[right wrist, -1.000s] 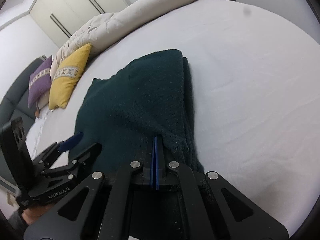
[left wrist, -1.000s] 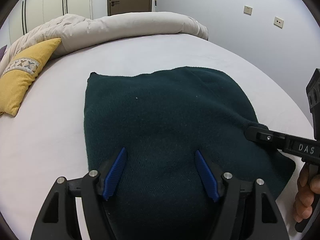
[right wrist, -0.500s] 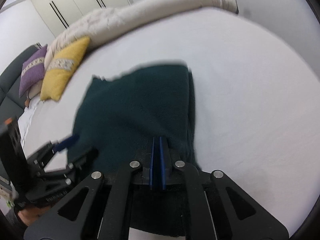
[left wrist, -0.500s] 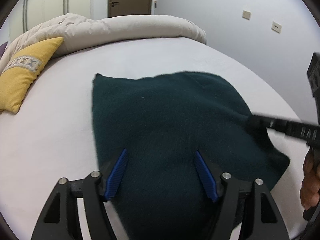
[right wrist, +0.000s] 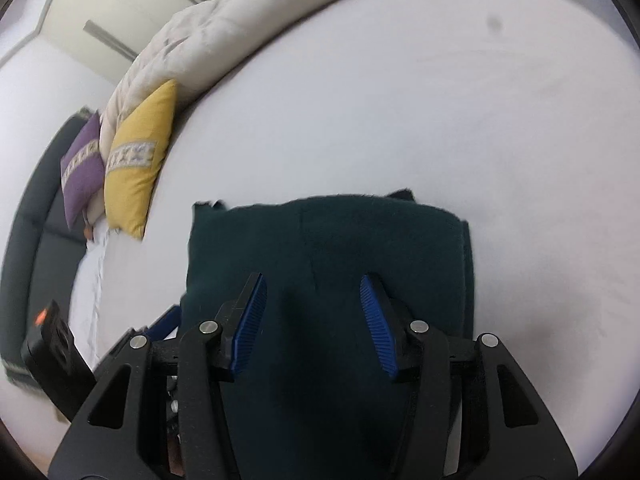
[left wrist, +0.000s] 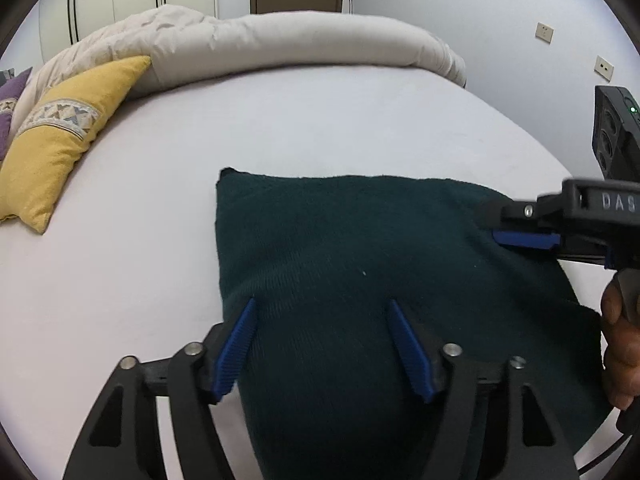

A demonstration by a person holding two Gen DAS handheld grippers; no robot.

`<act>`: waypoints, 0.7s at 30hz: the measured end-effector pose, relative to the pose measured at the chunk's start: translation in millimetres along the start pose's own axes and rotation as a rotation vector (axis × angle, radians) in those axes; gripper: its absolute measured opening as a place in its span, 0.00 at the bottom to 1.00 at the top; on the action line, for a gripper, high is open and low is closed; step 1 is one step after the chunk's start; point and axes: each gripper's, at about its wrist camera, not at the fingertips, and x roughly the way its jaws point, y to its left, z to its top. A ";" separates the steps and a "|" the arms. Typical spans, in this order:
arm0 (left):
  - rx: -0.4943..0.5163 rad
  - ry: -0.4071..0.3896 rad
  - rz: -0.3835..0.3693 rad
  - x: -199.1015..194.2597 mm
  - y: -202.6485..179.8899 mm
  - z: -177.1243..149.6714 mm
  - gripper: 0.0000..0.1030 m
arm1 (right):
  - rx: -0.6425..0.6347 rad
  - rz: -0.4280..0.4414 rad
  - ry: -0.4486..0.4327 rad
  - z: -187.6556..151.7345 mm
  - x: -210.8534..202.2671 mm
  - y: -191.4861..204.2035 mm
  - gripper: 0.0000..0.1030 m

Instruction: Fold small clothes

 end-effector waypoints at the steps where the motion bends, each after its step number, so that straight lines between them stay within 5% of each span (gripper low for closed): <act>1: -0.021 0.006 -0.018 3.4 5.0 1.6 0.75 | 0.010 0.016 -0.011 3.3 -0.1 -3.4 0.45; 5: -0.121 0.045 -0.090 20.0 28.6 -1.7 0.95 | 0.048 0.045 -0.056 12.8 -0.1 -20.0 0.41; 7: -0.181 0.067 -0.146 26.4 38.6 -5.4 0.96 | 0.086 0.064 -0.075 12.9 0.2 -32.3 0.33; 11: -0.148 0.036 -0.126 17.8 32.6 -7.4 0.94 | 0.167 0.101 -0.129 8.1 -5.5 -54.2 0.27; 14: -0.172 0.008 -0.161 3.3 36.9 -14.0 0.84 | 0.214 0.058 -0.196 -2.3 -28.7 -70.5 0.31; 16: -0.187 -0.015 -0.158 -10.8 41.0 -18.9 0.77 | 0.202 -0.050 -0.217 -14.0 -47.5 -74.2 0.55; 17: -0.201 -0.035 -0.159 -21.0 45.0 -21.9 0.75 | 0.193 -0.066 -0.233 -21.2 -57.7 -76.1 0.55; 21: -0.311 -0.056 -0.199 -39.4 65.9 -35.7 0.77 | 0.125 0.033 -0.174 -47.6 -79.6 -71.8 0.62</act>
